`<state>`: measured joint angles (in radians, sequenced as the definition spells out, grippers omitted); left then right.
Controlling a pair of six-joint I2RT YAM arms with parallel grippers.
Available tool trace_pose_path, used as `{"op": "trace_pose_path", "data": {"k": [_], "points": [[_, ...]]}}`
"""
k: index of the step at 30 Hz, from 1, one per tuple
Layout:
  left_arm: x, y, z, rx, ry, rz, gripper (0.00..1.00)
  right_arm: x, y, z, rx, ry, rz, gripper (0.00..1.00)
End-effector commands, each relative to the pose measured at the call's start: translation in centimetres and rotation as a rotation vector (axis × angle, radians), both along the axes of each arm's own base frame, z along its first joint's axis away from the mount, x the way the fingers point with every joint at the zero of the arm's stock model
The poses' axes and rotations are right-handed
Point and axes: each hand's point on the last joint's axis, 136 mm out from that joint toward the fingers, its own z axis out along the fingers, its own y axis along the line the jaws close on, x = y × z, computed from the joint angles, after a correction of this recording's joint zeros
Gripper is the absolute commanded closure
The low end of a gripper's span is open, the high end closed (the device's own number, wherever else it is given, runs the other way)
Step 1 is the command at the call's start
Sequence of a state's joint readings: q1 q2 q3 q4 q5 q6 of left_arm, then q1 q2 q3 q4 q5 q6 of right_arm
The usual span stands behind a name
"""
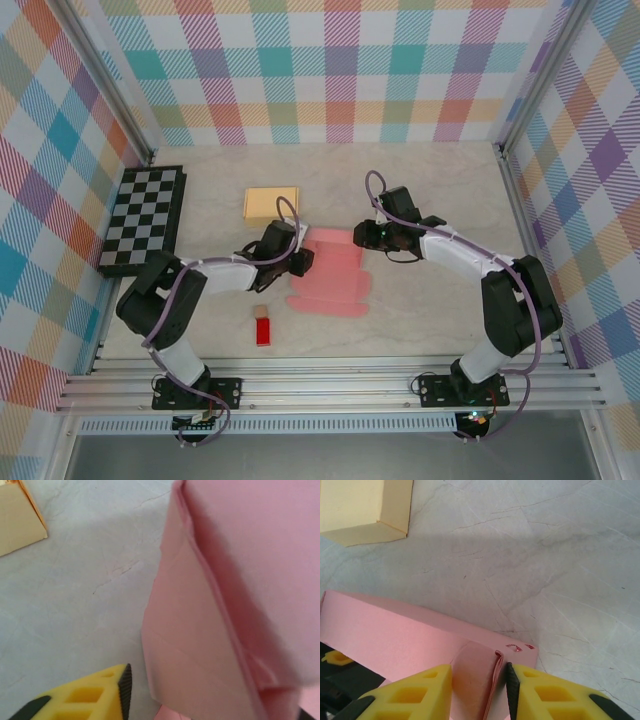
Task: Fold the paper box
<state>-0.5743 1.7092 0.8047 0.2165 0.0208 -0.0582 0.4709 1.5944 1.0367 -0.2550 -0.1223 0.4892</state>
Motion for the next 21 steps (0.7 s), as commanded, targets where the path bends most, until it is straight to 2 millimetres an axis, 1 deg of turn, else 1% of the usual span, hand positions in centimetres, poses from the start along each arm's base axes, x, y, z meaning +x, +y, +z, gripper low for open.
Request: {"op": "trace_pose_path", "data": {"k": [1, 8, 10, 12, 15, 19, 21], "points": [[1.1, -0.3, -0.2, 0.015, -0.016, -0.002, 0.69, -0.6, -0.6, -1.6, -0.042, 0.062, 0.002, 0.65], [1.9, -0.9, -0.5, 0.009, -0.029, 0.041, 0.7, -0.9, -0.1, -1.8, -0.01, 0.08, 0.01, 0.65], [2.2, -1.2, -0.7, 0.015, -0.024, 0.044, 0.76, -0.9, 0.0, -2.0, -0.008, 0.087, 0.009, 0.65], [2.4, -1.5, -0.8, 0.016, -0.022, 0.046, 0.8, -1.0, 0.0, -2.2, -0.006, 0.094, 0.009, 0.65], [2.6, -1.7, -0.9, 0.014, -0.022, 0.061, 0.81, -1.0, 0.2, -2.3, 0.002, 0.097, 0.013, 0.66], [3.2, -1.3, -1.0, 0.016, -0.021, 0.11, 0.87, -1.1, 0.4, -2.5, 0.015, 0.108, 0.016, 0.67], [3.6, -1.0, -1.1, 0.027, -0.014, 0.15, 0.88, -1.2, 0.6, -2.5, 0.025, 0.115, 0.018, 0.67]]}}
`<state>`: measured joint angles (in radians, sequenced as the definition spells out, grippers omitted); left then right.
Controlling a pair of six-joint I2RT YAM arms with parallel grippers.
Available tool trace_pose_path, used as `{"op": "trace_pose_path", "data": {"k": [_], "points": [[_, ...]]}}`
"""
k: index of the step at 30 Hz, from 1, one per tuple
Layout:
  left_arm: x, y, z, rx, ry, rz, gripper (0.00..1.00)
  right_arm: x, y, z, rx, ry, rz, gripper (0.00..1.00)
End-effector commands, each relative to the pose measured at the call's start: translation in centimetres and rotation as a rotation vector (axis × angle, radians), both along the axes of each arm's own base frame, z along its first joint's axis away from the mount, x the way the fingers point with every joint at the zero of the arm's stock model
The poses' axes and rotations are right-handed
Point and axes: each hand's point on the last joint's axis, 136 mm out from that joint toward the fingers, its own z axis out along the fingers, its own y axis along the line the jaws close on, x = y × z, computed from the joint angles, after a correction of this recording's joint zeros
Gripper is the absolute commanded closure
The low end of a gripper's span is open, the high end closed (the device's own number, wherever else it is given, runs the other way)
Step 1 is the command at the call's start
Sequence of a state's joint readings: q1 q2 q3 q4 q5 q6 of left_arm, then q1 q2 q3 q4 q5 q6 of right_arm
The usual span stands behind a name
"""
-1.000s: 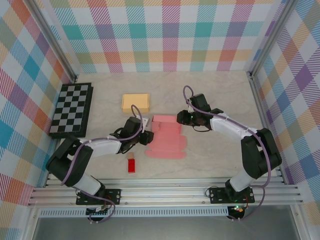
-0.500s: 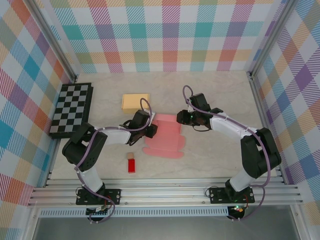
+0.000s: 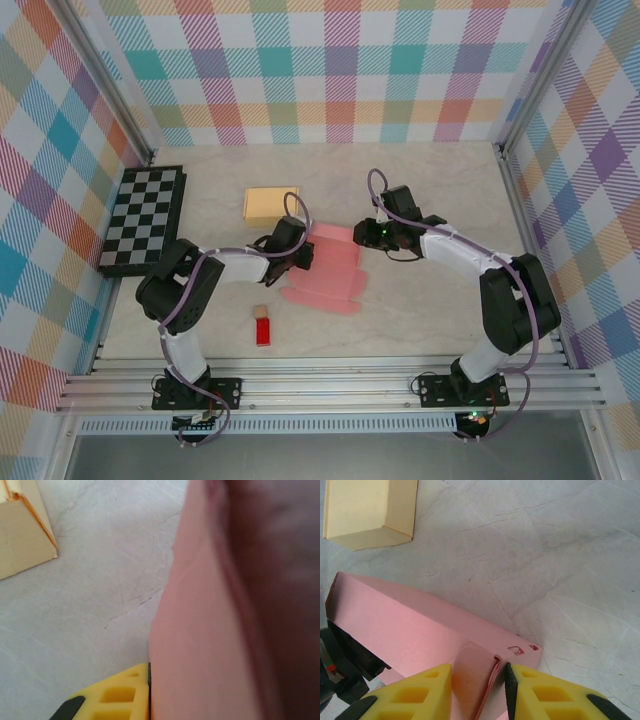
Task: Fold the paper box
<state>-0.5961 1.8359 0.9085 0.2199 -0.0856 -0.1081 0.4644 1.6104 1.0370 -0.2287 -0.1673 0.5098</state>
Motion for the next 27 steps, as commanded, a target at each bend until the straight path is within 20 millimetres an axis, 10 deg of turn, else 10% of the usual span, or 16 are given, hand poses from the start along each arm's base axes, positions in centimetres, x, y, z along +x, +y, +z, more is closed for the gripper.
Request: {"op": "trace_pose_path", "data": {"k": [1, 6, 14, 27], "points": [[1.2, -0.3, 0.1, -0.015, -0.003, 0.075, 0.87, -1.5, 0.1, -2.5, -0.012, 0.101, 0.015, 0.67], [1.8, -0.5, -0.1, -0.017, 0.008, 0.113, 0.78, -1.9, 0.4, -3.1, 0.007, 0.123, 0.016, 0.68], [2.8, 2.9, -1.1, 0.136, 0.023, 0.301, 1.0, -2.0, 0.4, -3.0, 0.015, 0.12, 0.005, 0.7], [2.6, 6.8, -2.9, 0.372, 0.064, 0.467, 1.0, -2.1, -0.2, -2.8, 0.041, 0.117, -0.085, 0.72]]}}
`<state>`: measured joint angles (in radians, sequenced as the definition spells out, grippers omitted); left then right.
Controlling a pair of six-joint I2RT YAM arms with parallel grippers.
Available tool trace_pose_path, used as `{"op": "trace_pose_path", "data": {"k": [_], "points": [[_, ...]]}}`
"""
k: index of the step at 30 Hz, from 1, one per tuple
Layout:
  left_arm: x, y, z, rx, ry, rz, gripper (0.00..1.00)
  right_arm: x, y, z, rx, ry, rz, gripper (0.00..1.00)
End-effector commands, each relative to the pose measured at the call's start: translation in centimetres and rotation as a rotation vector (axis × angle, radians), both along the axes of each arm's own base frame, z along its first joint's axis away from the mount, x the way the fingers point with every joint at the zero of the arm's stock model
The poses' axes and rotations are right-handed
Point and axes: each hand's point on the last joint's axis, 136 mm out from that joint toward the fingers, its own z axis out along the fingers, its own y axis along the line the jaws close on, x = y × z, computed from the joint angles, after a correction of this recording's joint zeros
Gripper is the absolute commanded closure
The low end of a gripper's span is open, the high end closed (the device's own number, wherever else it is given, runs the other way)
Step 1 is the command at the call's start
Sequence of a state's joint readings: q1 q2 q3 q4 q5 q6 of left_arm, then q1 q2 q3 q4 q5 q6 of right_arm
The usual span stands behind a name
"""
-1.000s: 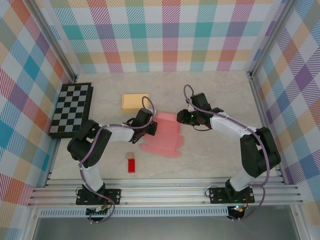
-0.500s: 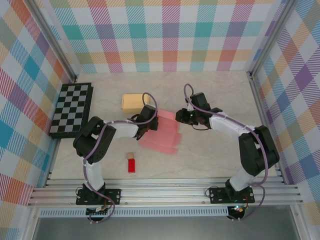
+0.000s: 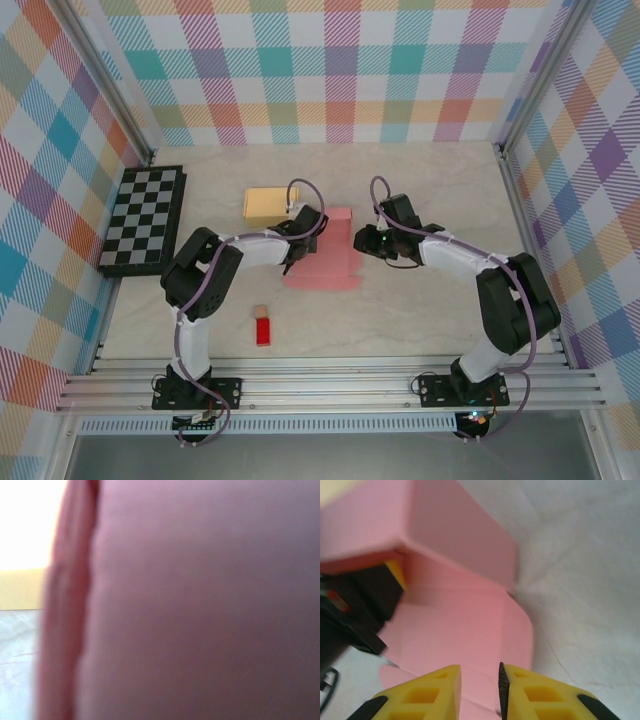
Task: Fold the paper box
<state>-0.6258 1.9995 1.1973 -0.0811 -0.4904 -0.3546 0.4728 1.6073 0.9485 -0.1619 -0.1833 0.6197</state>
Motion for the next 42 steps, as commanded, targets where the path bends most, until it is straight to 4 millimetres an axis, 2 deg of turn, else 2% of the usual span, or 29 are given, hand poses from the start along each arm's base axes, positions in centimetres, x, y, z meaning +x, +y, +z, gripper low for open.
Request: {"op": "trace_pose_path", "data": {"k": [1, 5, 9, 13, 16, 21, 25, 30, 36, 39, 42], "points": [[-1.8, 3.2, -3.0, 0.165, 0.1, 0.05, 1.0, -0.6, -0.1, -0.7, -0.003, 0.041, -0.019, 0.72], [-1.9, 2.1, -2.6, 0.154, 0.068, -0.021, 1.0, -0.1, 0.1, 0.4, -0.001, 0.003, -0.003, 0.69], [-2.0, 1.5, -2.6, 0.145, 0.055, -0.085, 1.0, 1.1, 0.3, 3.7, -0.033, -0.098, 0.056, 0.6], [-2.5, 0.5, -2.6, 0.088, 0.033, -0.158, 1.0, 2.8, 1.0, 6.1, -0.066, -0.16, 0.111, 0.58], [-2.6, 0.4, -2.4, 0.083, 0.024, -0.174, 1.0, 4.0, 1.2, 6.9, -0.075, -0.183, 0.112, 0.58], [-2.7, 0.3, -2.2, 0.09, 0.012, -0.198, 1.0, 6.0, 2.3, 5.8, -0.094, -0.165, 0.134, 0.59], [-2.8, 0.5, -2.2, 0.096, 0.01, -0.2, 1.0, 7.4, 2.3, 3.5, -0.137, -0.135, 0.111, 0.58], [-2.8, 0.7, -2.4, 0.108, 0.013, -0.189, 1.0, 6.8, 2.3, 1.4, -0.131, -0.069, 0.092, 0.59], [-2.2, 1.4, -2.6, 0.15, 0.023, -0.131, 0.76, 5.5, 1.5, -0.6, -0.14, -0.022, 0.069, 0.63], [-1.7, 1.6, -2.4, 0.164, 0.017, -0.1, 0.58, 5.2, 1.4, -0.9, -0.139, -0.011, 0.066, 0.64], [-1.2, 1.4, -2.0, 0.162, 0.007, -0.086, 0.55, 4.9, 1.4, -0.8, -0.13, -0.009, 0.067, 0.64]]}}
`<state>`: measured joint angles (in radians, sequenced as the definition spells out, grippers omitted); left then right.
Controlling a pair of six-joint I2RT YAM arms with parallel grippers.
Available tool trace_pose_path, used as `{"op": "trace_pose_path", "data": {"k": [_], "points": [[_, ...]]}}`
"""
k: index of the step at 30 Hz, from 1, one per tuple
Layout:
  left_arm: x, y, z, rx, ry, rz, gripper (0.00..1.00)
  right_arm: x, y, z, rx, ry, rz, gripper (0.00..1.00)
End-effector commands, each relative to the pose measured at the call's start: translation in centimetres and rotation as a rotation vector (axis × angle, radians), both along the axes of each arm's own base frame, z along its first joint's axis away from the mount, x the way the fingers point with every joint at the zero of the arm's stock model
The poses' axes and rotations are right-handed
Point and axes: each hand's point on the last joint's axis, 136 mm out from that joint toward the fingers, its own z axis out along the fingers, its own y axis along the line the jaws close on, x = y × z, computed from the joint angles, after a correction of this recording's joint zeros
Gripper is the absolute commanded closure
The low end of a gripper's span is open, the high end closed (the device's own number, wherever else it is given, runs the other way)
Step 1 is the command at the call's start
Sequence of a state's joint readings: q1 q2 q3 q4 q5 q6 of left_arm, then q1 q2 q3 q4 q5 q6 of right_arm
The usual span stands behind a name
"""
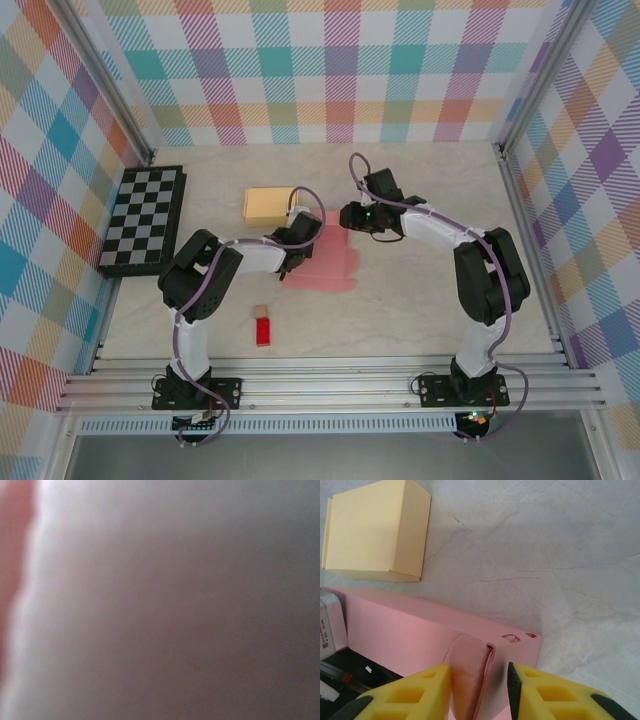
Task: Fold the paper box
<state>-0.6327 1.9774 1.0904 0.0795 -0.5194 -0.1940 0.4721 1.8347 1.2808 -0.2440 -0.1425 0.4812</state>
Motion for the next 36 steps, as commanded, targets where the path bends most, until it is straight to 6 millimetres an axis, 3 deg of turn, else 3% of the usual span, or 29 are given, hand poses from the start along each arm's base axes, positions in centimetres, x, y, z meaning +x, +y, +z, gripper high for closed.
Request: {"op": "trace_pose_path", "data": {"k": [1, 7, 11, 15, 19, 21, 23, 25, 30, 36], "points": [[-0.7, 0.9, -1.6, 0.071, 0.06, 0.022, 0.55, -2.1, -1.3, -2.5, -0.054, 0.095, -0.015, 0.64], [0.5, 1.0, -0.8, 0.078, 0.028, 0.068, 0.6, -2.3, -1.2, -2.3, -0.046, 0.097, -0.007, 0.64], [1.2, 1.7, 0.1, 0.074, 0.001, 0.127, 0.94, -2.4, -1.3, -2.3, -0.046, 0.098, -0.011, 0.65], [1.2, 2.6, -0.2, 0.103, 0.027, 0.185, 0.99, -2.4, -1.5, -2.1, -0.048, 0.089, -0.026, 0.65], [0.7, 2.3, -0.6, 0.054, 0.054, 0.173, 0.87, -2.2, -1.6, -2.1, -0.056, 0.084, -0.031, 0.65], [0.3, 2.0, -0.5, 0.024, 0.069, 0.158, 0.75, -2.0, -1.7, -2.0, -0.065, 0.08, -0.031, 0.65], [-0.3, 1.9, -0.2, 0.0, 0.084, 0.139, 0.54, -1.8, -1.8, -2.1, -0.078, 0.078, -0.029, 0.65], [-0.9, 2.2, 0.4, -0.01, 0.093, 0.133, 0.43, -1.6, -1.9, -2.1, -0.094, 0.073, -0.027, 0.65], [-2.8, 2.7, 2.8, -0.087, 0.106, 0.094, 0.39, -1.4, -2.4, -2.0, -0.123, 0.06, -0.03, 0.64], [-5.1, 1.2, 8.0, -0.257, 0.041, -0.069, 0.39, -1.3, -2.7, -1.7, -0.145, 0.051, -0.022, 0.64]]}}
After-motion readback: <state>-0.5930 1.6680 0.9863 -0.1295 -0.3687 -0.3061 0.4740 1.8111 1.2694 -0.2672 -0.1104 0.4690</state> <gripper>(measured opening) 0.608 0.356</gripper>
